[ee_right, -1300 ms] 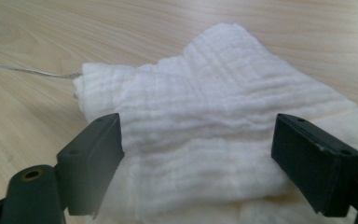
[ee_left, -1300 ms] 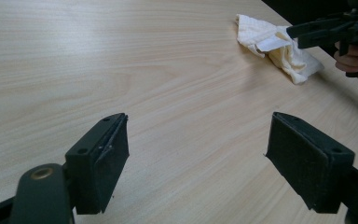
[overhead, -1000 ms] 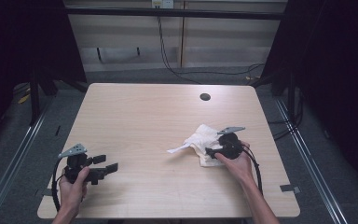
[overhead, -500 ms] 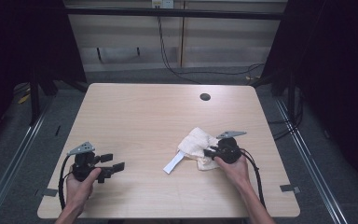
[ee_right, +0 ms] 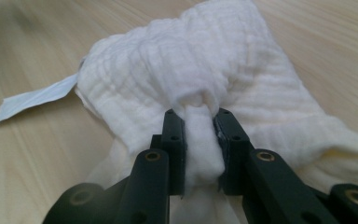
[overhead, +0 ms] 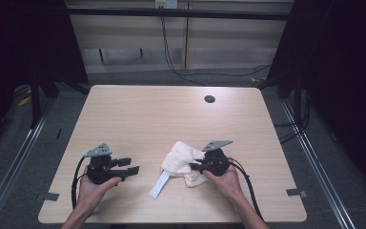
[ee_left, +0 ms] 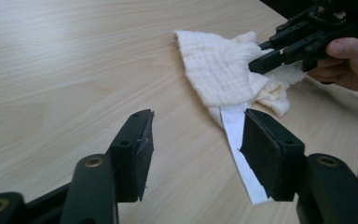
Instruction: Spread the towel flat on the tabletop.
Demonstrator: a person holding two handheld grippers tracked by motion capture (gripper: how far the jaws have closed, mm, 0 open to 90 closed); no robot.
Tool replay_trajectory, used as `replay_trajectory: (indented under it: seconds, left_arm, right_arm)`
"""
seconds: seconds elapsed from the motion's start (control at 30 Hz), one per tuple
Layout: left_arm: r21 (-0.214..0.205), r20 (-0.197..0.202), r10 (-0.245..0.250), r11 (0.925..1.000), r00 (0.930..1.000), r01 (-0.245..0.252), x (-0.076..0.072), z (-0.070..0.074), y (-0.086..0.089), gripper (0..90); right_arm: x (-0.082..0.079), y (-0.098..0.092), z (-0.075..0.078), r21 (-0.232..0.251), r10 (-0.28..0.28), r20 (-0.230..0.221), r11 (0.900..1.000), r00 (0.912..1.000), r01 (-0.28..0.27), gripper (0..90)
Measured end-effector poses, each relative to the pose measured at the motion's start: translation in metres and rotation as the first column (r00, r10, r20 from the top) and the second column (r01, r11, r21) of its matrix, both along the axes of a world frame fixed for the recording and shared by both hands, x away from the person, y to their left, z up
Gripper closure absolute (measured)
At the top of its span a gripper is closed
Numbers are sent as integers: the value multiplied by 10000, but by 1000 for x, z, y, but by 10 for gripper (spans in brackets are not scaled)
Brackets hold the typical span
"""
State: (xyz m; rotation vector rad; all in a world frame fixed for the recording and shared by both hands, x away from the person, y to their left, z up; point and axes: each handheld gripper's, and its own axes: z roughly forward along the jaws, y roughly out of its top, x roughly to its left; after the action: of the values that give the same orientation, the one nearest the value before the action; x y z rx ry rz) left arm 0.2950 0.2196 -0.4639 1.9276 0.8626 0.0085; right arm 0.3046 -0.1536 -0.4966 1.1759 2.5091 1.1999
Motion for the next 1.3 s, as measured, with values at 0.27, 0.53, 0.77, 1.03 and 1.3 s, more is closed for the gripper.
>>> replay_trajectory:
  seconds: [0.27,0.53,0.77,1.03,1.3]
  left_arm:
    - [-53,102,-109,9999,9999,109,8,9,-8,536]
    - [155,-201,-834,9964,9963,837,9,-5,-34,676]
    - [347,-333,-917,9951,9952,928,13,-7,-36,669]
    - [249,-530,-311,9992,9981,324,15,-14,-26,562]
    - [55,-709,-58,10000,9975,62,17,-15,-17,457]
  right_arm:
    - [-1,15,16,335,554,258,9979,9981,-562,775]
    - [-3,11,1,-249,522,-51,9983,9986,-523,575]
    - [-10,8,17,-230,74,537,9997,9985,-62,386]
    - [-12,24,27,166,436,776,9988,9960,-450,498]
    - [-10,67,33,153,1577,846,9871,9839,-1596,713]
